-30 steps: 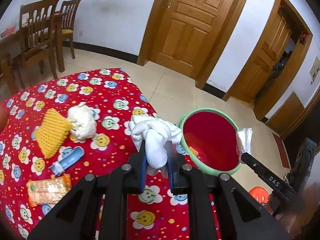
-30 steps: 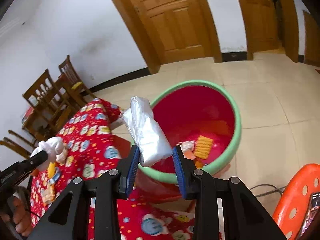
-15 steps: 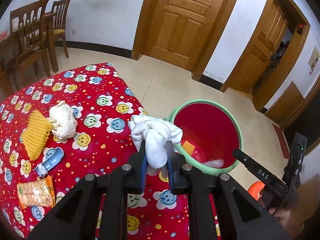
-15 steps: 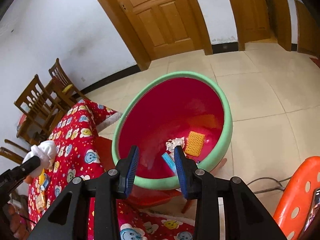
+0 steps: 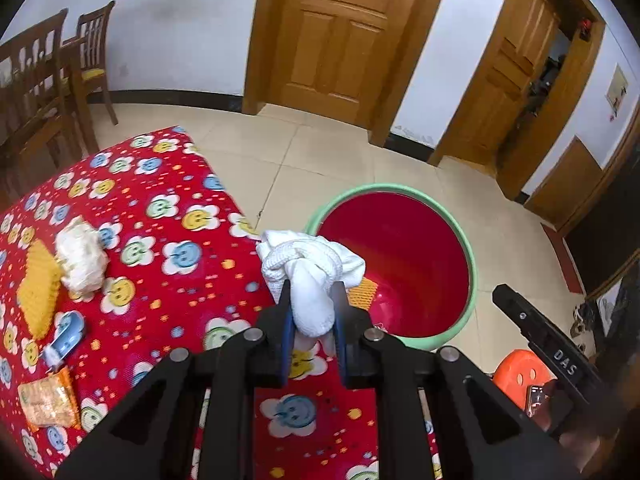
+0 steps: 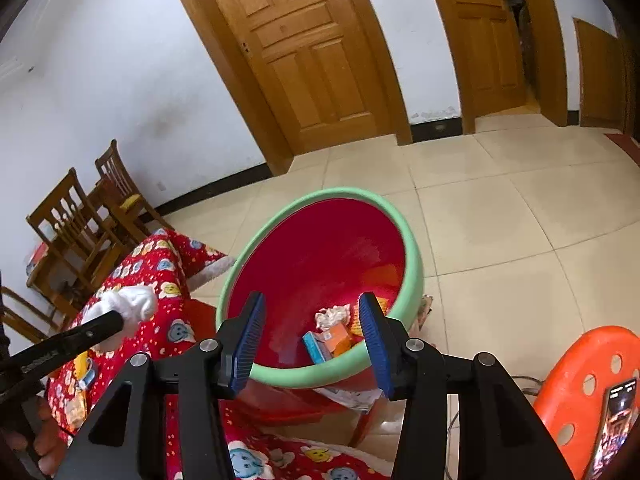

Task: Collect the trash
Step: 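Open the right tool over the bin while the left tool releases the white cloth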

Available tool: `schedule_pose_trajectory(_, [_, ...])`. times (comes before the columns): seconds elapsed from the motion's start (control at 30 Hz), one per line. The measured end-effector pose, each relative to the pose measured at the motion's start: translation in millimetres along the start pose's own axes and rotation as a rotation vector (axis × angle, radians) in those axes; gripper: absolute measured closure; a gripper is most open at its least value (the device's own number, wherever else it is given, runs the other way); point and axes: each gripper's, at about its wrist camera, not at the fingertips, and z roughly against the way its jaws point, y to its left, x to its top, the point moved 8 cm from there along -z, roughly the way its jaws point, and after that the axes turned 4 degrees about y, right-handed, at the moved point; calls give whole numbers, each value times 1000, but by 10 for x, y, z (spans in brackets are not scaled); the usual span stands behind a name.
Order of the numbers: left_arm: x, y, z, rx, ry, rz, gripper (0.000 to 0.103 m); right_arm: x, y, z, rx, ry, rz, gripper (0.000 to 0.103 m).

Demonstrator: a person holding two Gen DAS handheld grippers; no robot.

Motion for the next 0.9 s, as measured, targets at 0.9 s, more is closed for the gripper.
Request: schedule_pose_trajectory(0.9, [48,-384,-600,9,54,-57,57,-103,-407,57,0,7,-120,40])
